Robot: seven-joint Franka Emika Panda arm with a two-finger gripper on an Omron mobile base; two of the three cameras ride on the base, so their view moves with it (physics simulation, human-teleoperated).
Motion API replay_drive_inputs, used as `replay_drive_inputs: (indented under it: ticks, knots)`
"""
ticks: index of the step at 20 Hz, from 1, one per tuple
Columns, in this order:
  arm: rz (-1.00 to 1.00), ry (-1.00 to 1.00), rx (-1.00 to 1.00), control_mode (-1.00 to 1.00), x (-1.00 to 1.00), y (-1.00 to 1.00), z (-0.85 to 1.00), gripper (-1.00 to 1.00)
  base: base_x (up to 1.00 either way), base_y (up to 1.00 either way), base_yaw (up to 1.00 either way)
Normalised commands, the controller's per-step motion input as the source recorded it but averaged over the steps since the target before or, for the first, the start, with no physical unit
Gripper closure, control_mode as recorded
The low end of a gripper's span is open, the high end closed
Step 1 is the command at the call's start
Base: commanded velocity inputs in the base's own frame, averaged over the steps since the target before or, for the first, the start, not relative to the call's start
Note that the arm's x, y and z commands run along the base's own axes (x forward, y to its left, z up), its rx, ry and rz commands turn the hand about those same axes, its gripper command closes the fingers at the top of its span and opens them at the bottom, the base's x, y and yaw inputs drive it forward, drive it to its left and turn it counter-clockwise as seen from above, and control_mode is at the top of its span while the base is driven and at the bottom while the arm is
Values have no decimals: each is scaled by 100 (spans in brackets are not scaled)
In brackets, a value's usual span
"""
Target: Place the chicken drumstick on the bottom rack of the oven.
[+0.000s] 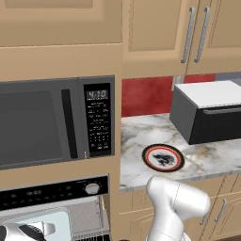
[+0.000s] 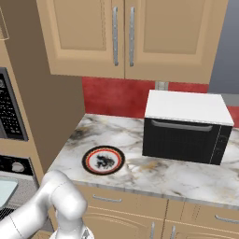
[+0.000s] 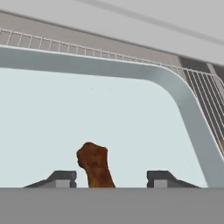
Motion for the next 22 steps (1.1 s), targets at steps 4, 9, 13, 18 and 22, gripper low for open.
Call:
replay_drive_inputs:
  ticks: [4,9,13,18,22]
  knots:
    - [-2,0,0,-100,0,0,11,-100,0,0,0]
    - [-4,0,-1,-100,-55,-3,32,-100,0,0,0]
    - [-2,0,9,-100,-96,-42,45,-100,0,0,0]
    - [-1,3,34,-100,-97,-93,58,-100,0,0,0]
    - [0,10,51,-100,-69,-100,84,-100,0,0,0]
